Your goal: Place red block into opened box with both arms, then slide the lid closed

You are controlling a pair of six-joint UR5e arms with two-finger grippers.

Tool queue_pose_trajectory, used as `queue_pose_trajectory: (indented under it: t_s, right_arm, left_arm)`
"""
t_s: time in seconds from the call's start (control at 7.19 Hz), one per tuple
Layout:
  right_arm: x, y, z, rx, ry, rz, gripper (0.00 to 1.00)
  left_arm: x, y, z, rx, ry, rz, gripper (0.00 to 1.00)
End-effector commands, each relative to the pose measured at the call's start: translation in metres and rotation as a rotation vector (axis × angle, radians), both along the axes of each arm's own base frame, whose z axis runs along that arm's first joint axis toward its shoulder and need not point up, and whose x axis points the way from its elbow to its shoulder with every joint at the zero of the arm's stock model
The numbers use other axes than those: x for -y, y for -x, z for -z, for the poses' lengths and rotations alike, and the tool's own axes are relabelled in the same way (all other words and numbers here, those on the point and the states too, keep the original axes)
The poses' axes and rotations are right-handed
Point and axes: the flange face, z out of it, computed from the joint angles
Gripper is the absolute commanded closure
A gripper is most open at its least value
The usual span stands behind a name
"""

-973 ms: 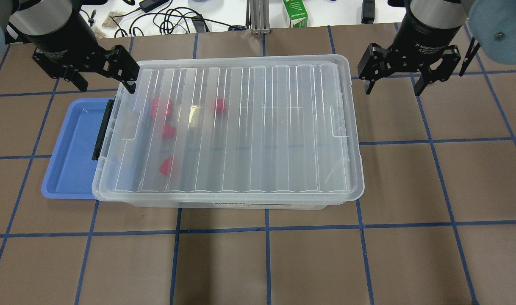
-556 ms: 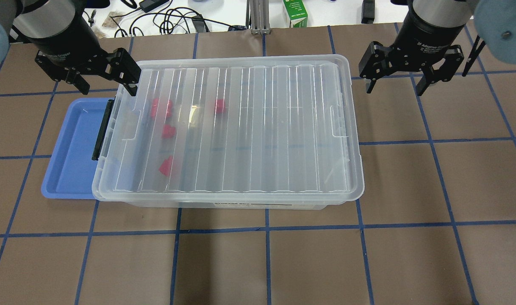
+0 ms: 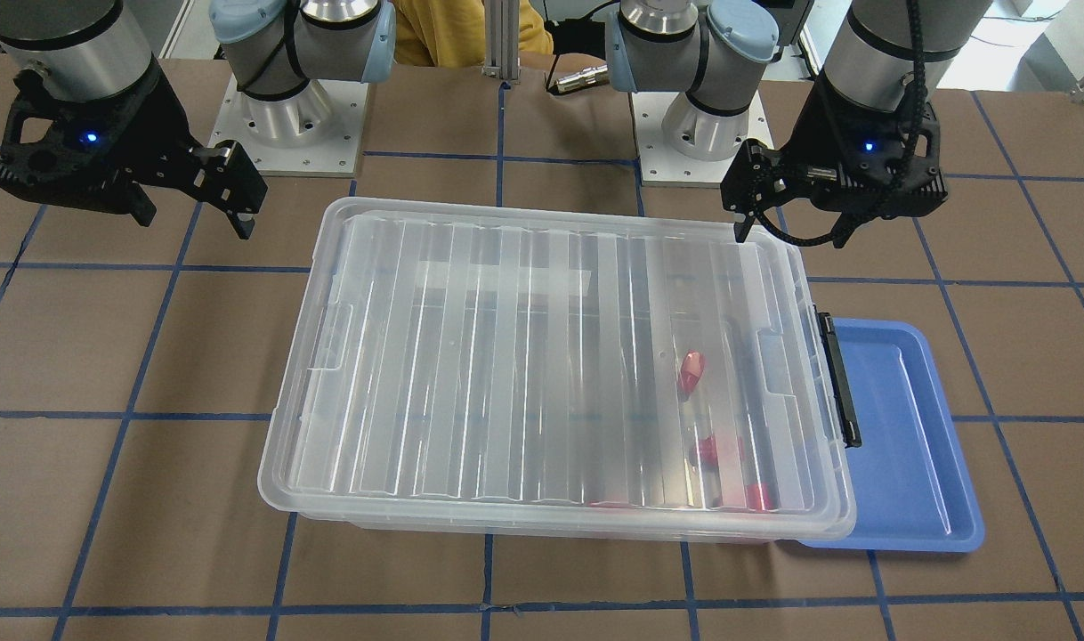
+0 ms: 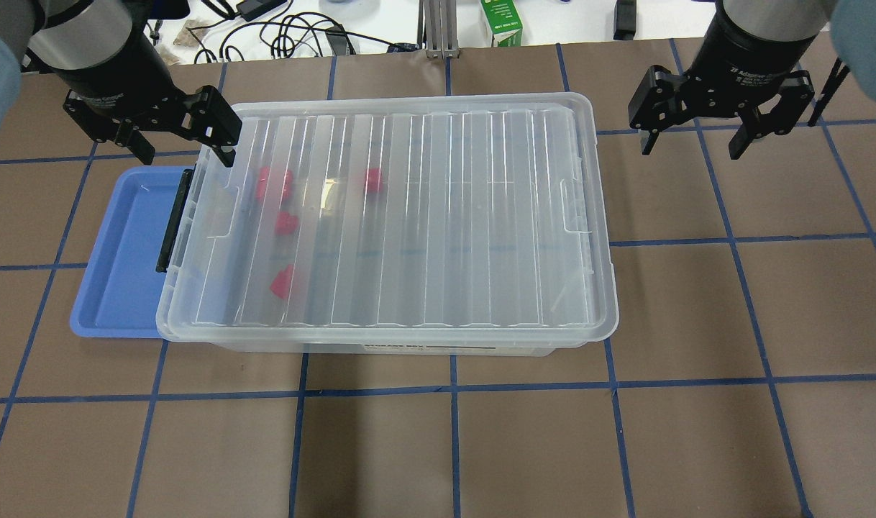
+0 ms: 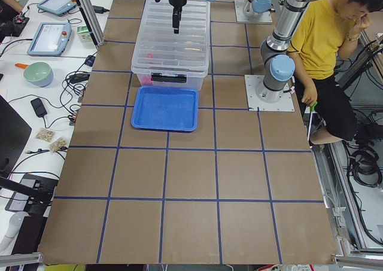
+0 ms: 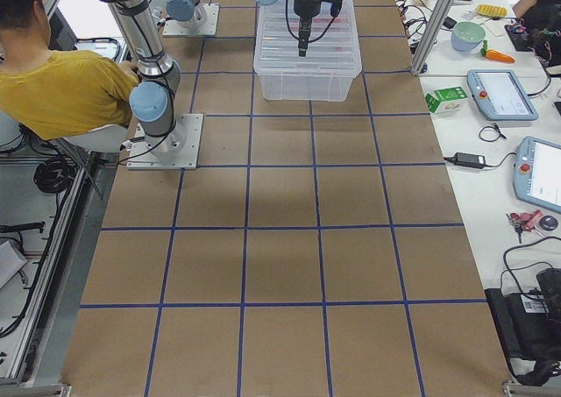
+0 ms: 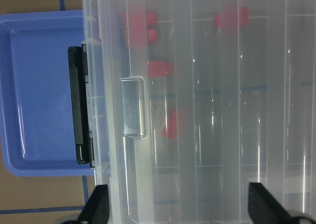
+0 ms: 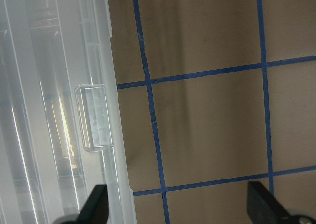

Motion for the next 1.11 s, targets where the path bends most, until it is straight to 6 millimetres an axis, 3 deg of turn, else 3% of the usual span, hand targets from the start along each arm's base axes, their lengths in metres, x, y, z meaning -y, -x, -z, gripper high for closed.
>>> queue_pose_trajectory:
  t_s: [0.0, 0.97]
  right_arm:
    - [-0.0004, 0.0001, 0.0022, 0.0, -0.005, -0.004, 0.0]
    - [-0.0021, -0.0022, -0.003, 0.014, 0.007, 0.001, 0.0]
  left_arm:
    - [0.0017, 0.0004, 0.0026, 0.004, -0.005, -0.003, 0.0]
    - [0.0003, 0.0005, 0.0021, 0.004, -0.006, -0.003, 0.0]
